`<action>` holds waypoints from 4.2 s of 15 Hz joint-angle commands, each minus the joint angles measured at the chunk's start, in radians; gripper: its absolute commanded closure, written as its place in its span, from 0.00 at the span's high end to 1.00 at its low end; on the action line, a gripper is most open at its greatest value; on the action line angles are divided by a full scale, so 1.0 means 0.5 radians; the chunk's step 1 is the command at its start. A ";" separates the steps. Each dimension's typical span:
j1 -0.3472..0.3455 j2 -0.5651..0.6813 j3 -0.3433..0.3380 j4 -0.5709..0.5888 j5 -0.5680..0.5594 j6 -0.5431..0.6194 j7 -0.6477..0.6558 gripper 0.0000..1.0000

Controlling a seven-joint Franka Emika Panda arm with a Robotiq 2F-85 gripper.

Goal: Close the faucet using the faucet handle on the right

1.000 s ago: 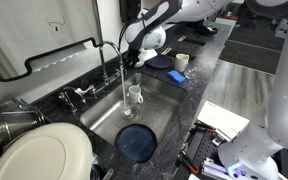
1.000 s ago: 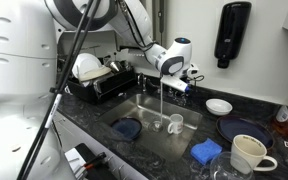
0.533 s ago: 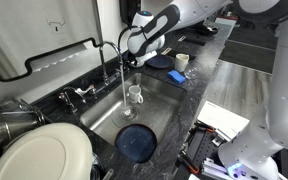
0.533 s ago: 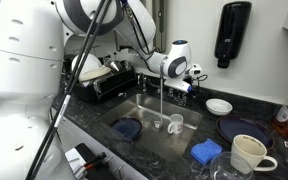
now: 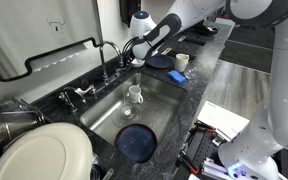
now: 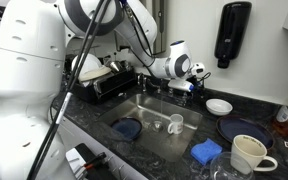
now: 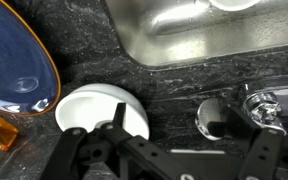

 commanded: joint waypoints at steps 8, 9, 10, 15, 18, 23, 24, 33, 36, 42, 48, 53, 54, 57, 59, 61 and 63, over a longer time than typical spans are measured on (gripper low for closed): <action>0.182 0.283 -0.303 0.161 -0.166 0.322 0.316 1.00; 0.194 0.279 -0.316 0.153 -0.159 0.319 0.318 1.00; 0.220 0.272 -0.349 0.139 -0.170 0.326 0.343 1.00; 0.260 0.357 -0.428 0.222 -0.156 0.330 0.427 1.00; 0.085 0.255 -0.194 0.154 0.041 0.227 0.202 1.00; -0.282 0.017 0.183 0.017 0.493 -0.080 -0.271 1.00; -0.343 -0.006 0.238 0.022 0.567 -0.183 -0.356 1.00; -0.462 -0.265 0.312 -0.415 0.600 -0.454 -1.020 1.00; -0.440 -0.324 0.403 -0.667 0.650 -0.209 -1.159 1.00; -0.569 -0.302 0.763 -1.043 1.171 0.463 -1.313 1.00; -0.686 -0.201 1.021 -1.127 1.477 0.837 -1.493 1.00; -0.537 -0.145 0.759 -1.074 1.230 0.792 -1.452 1.00; -0.514 -0.130 0.723 -1.065 1.185 0.781 -1.445 1.00; -0.421 -0.050 0.634 -1.009 1.066 0.749 -1.413 1.00; -0.410 -0.010 0.624 -0.996 0.839 0.769 -1.227 1.00; -0.350 0.024 0.579 -0.965 0.714 0.766 -1.097 1.00; -0.308 0.049 0.543 -0.944 0.634 0.775 -0.953 1.00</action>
